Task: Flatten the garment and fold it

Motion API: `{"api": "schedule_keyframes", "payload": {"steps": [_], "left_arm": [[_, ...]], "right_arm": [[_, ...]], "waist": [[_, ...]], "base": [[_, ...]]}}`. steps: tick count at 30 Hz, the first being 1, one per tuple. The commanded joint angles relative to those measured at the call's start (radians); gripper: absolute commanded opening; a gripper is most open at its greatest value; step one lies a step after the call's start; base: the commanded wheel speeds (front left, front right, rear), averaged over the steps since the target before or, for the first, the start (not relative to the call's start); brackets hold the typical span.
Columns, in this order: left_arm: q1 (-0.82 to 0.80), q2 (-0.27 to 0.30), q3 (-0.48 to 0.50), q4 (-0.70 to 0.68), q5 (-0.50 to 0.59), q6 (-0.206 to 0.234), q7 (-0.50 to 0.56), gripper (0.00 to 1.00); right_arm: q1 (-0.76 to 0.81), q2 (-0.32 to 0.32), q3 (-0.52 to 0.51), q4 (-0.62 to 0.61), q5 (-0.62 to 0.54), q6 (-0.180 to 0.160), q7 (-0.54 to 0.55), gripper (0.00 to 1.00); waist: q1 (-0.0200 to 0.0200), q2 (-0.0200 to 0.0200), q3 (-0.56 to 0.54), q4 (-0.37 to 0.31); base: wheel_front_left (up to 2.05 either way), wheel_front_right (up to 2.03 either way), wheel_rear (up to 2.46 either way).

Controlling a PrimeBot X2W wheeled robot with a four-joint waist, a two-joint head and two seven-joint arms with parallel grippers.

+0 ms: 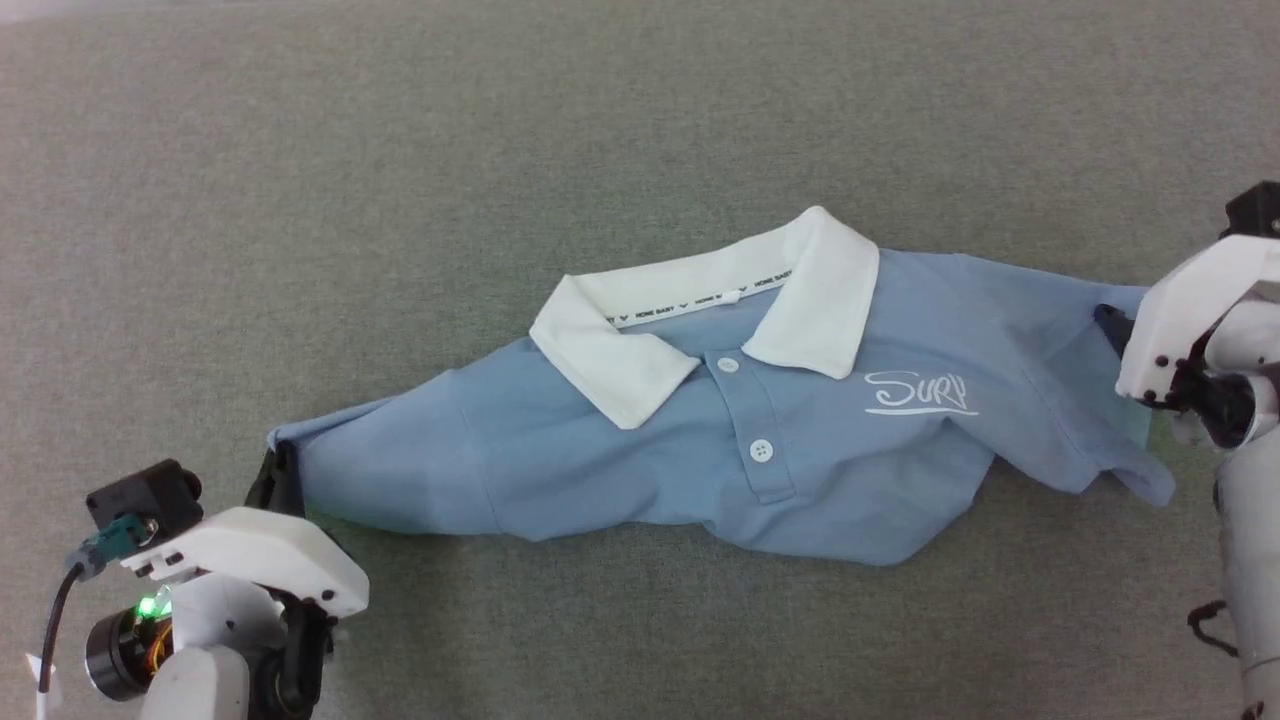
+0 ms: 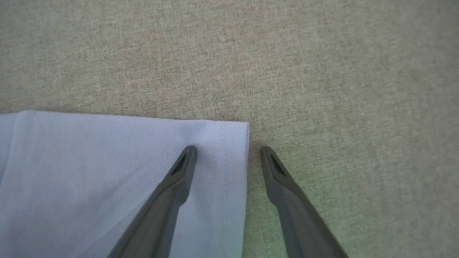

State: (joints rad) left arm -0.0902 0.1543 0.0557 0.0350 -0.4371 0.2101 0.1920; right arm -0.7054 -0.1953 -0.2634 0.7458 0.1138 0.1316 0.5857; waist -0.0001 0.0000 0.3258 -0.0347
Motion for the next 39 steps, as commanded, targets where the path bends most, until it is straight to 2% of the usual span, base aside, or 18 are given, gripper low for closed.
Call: {"api": "schedule_keyframes", "payload": {"steps": [1, 2, 8, 11, 16, 21, 27, 28, 30, 34, 39], "left_arm": [[-0.012, 0.000, -0.001, 0.003, -0.006, -0.007, 0.002, 0.00], [-0.011, 0.000, -0.001, 0.003, -0.007, -0.008, 0.003, 0.00], [-0.031, 0.011, -0.009, 0.005, -0.018, -0.030, 0.000, 0.00], [-0.071, 0.010, -0.002, -0.009, -0.061, -0.064, 0.000, 0.00], [-0.196, 0.035, 0.015, -0.057, -0.143, -0.134, 0.025, 0.00], [-0.380, 0.065, 0.039, -0.096, -0.216, -0.158, 0.081, 0.00], [-0.666, 0.139, 0.037, -0.058, -0.188, -0.137, 0.127, 0.00], [-0.666, 0.139, 0.037, -0.058, -0.188, -0.137, 0.127, 0.00], [-0.770, 0.154, 0.034, -0.029, -0.171, -0.125, 0.124, 0.00], [-0.982, 0.180, 0.036, 0.038, -0.128, -0.099, 0.080, 0.00], [-1.232, 0.194, 0.063, 0.119, -0.102, -0.073, -0.028, 0.00]], "right_arm": [[0.005, 0.005, 0.012, 0.019, -0.006, -0.001, 0.029, 0.20], [0.003, 0.003, 0.023, 0.015, -0.006, -0.001, 0.044, 0.00], [-0.003, -0.013, 0.065, -0.035, 0.023, -0.001, 0.063, 0.00], [-0.013, -0.022, 0.081, -0.070, 0.040, -0.001, 0.042, 0.00], [-0.059, -0.045, 0.118, -0.136, 0.060, -0.001, 0.003, 0.00], [-0.154, -0.072, 0.156, -0.203, 0.060, -0.001, -0.041, 0.00], [-0.328, -0.106, 0.214, -0.266, 0.028, -0.001, -0.065, 0.00], [-0.328, -0.106, 0.214, -0.266, 0.028, -0.001, -0.065, 0.00], [-0.397, -0.109, 0.229, -0.282, 0.011, -0.001, -0.081, 0.00], [-0.541, -0.108, 0.243, -0.302, -0.044, -0.001, -0.135, 0.00], [-0.723, -0.088, 0.220, -0.308, -0.122, -0.001, -0.225, 0.00]], "waist": [[0.0001, 0.0000, 0.001, 0.003], [0.0001, 0.0000, 0.000, 0.002], [0.0001, 0.0000, -0.007, -0.004], [0.0001, 0.0000, -0.009, -0.008], [0.0001, 0.0000, -0.009, -0.015], [0.0001, 0.0000, 0.012, -0.028], [0.0001, 0.0000, 0.066, -0.041], [0.0001, 0.0000, 0.066, -0.041], [0.0001, 0.0000, 0.087, -0.047], [0.0001, 0.0000, 0.131, -0.060], [0.0001, 0.0000, 0.185, -0.077]], "base": [[0.00, 0.00, 0.00], [0.00, 0.00, 0.00], [0.00, 0.00, 0.00], [0.00, 0.00, 0.00], [0.00, 0.00, 0.00], [0.00, 0.00, 0.00], [0.00, 0.00, 0.00], [0.00, 0.00, 0.00], [0.00, 0.00, 0.00], [0.00, 0.00, 0.00], [0.00, 0.00, 0.00]]}}
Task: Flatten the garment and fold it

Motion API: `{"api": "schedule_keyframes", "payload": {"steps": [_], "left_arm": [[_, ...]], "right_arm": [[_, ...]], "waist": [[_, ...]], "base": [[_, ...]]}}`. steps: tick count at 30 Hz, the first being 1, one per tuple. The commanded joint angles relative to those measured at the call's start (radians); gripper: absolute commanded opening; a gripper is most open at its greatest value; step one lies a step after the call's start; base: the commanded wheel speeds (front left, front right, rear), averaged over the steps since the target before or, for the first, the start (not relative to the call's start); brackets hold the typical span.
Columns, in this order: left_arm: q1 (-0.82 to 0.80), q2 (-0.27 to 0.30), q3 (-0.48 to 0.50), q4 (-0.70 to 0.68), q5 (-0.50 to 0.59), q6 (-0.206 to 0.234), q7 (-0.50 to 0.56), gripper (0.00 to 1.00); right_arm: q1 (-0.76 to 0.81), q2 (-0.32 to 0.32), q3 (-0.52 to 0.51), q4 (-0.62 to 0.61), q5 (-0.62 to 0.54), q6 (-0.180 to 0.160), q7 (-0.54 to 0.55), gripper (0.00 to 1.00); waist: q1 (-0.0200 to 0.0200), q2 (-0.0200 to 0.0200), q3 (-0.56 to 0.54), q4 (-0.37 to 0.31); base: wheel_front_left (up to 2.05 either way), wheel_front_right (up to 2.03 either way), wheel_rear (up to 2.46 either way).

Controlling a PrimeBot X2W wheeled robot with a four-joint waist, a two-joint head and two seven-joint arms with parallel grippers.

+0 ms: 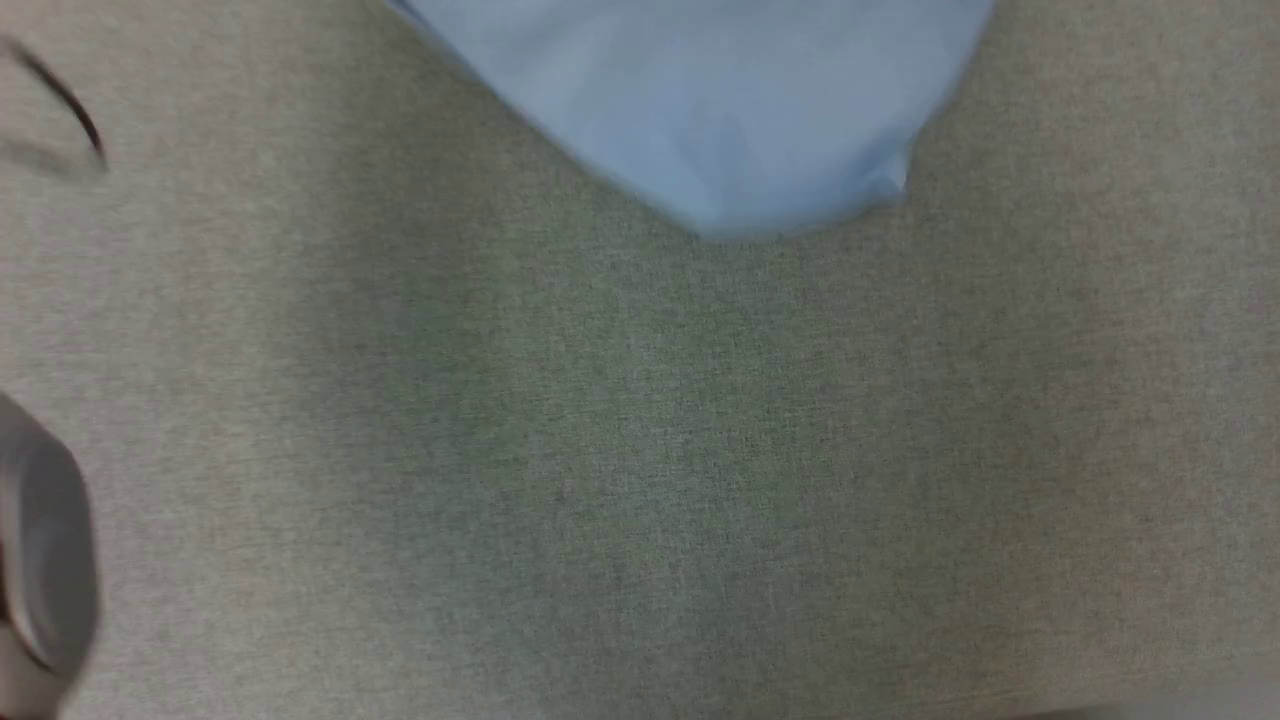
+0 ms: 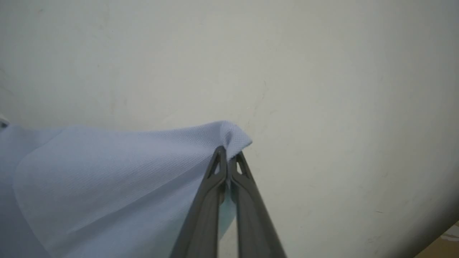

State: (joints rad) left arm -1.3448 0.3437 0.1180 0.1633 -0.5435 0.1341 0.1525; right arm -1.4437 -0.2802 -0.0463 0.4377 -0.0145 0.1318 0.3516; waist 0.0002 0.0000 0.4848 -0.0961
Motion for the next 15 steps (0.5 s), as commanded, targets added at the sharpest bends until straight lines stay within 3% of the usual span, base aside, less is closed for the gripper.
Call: {"api": "schedule_keyframes", "payload": {"steps": [1, 8, 15], "left_arm": [[-0.022, 0.006, 0.007, 0.005, 0.007, 0.005, -0.015, 0.00], [-0.249, 0.010, 0.044, 0.102, -0.004, -0.018, -0.186, 0.00], [-0.171, 0.012, 0.032, 0.233, -0.028, -0.079, -0.194, 0.00]], "right_arm": [[-0.018, 0.002, -0.008, -0.001, -0.011, -0.001, -0.012, 0.00], [-0.195, 0.047, -0.102, 0.016, -0.108, -0.001, -0.169, 0.00], [-0.160, 0.066, -0.092, 0.097, -0.096, -0.001, -0.207, 0.00]], "waist": [[-0.0002, 0.0000, 0.034, -0.019], [-0.0002, 0.0000, 0.061, -0.025], [-0.0002, 0.0000, 0.061, -0.006]], "base": [[0.00, 0.00, 0.00], [0.00, 0.00, 0.00], [0.00, 0.00, 0.00]]}}
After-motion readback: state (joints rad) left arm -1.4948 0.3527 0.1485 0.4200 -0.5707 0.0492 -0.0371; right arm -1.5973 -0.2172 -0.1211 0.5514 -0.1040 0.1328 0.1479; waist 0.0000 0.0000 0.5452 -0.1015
